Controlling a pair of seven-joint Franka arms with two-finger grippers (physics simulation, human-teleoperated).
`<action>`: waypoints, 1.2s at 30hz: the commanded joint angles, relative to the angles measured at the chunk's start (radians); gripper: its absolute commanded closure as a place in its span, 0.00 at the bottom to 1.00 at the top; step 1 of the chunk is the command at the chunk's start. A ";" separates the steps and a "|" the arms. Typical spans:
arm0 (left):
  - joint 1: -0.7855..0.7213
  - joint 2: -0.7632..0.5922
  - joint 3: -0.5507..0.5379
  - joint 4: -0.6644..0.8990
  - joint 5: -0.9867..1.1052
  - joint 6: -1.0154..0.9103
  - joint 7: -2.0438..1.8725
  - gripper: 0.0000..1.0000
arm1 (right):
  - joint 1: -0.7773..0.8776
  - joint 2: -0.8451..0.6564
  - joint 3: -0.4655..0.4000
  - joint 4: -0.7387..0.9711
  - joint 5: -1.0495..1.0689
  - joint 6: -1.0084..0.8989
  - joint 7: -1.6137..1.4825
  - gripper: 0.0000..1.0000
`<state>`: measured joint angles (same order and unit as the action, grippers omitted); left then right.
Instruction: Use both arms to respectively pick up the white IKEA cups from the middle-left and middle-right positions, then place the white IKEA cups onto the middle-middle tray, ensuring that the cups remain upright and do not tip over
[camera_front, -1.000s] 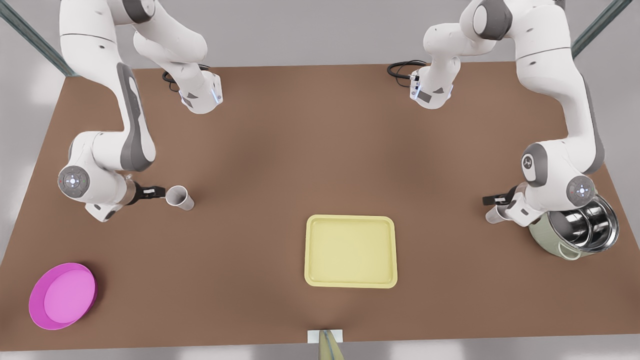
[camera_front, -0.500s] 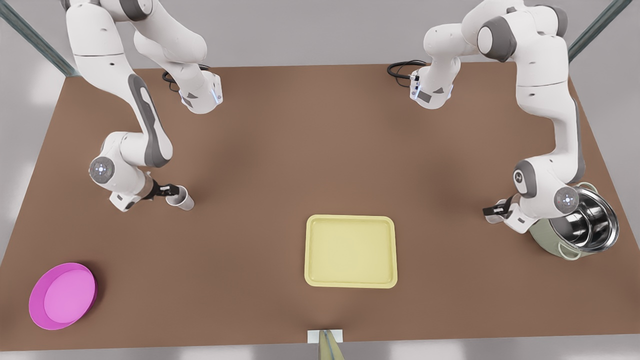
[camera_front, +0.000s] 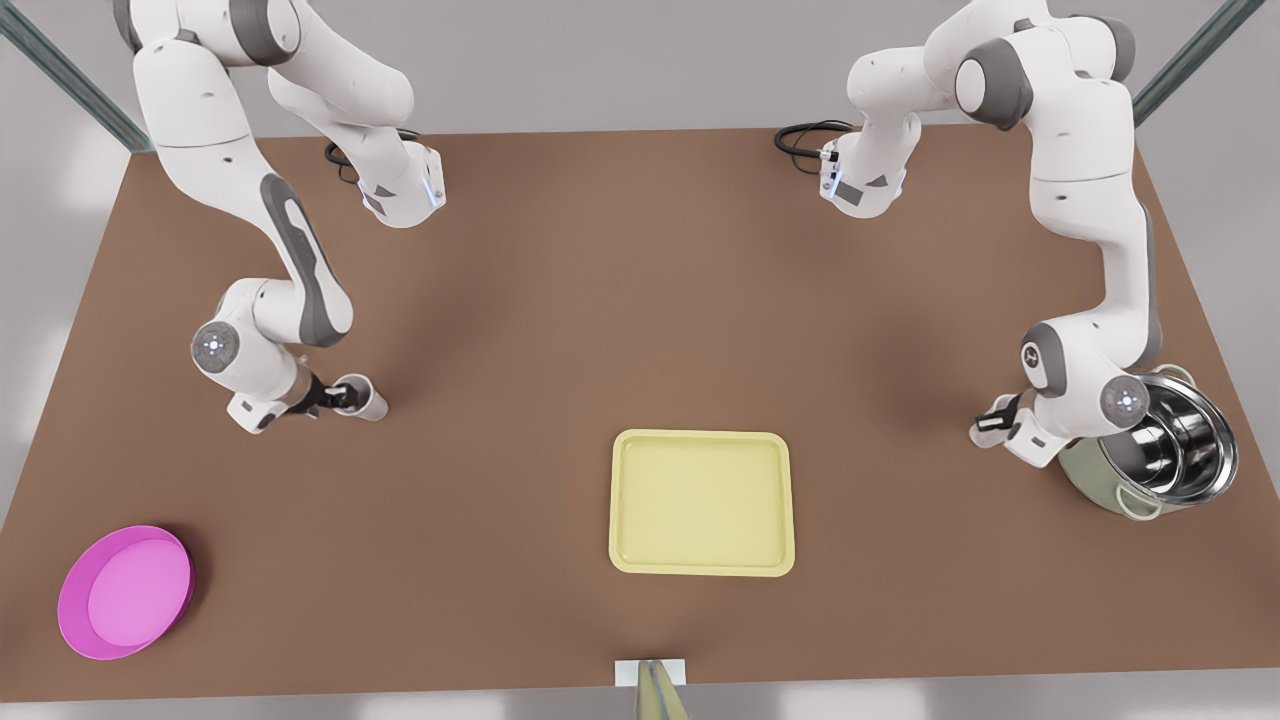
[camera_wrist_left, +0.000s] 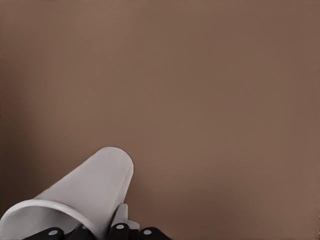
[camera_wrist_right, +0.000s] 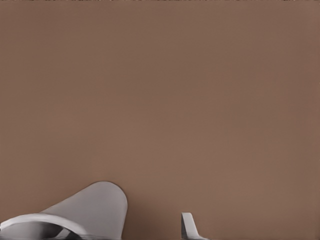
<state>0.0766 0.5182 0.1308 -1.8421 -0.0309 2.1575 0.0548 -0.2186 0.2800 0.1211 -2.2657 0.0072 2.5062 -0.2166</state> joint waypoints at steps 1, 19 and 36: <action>0.000 -0.001 0.000 0.004 -0.009 0.007 0.003 0.79 | 0.001 0.001 0.000 0.003 -0.001 0.020 -0.079 0.42; -0.661 0.310 -0.046 0.527 0.129 -0.217 -1.026 0.79 | 0.054 -0.010 0.003 0.083 -0.003 -0.102 -0.147 0.79; -0.638 0.336 -0.074 0.572 0.120 -0.239 -1.021 0.00 | 0.327 0.199 0.187 0.572 0.085 -0.147 -0.124 0.79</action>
<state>-0.5625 0.8565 0.0569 -1.2708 0.0809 1.9326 -0.7648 0.1018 0.4762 0.3082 -1.7040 0.0830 2.3737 -0.3574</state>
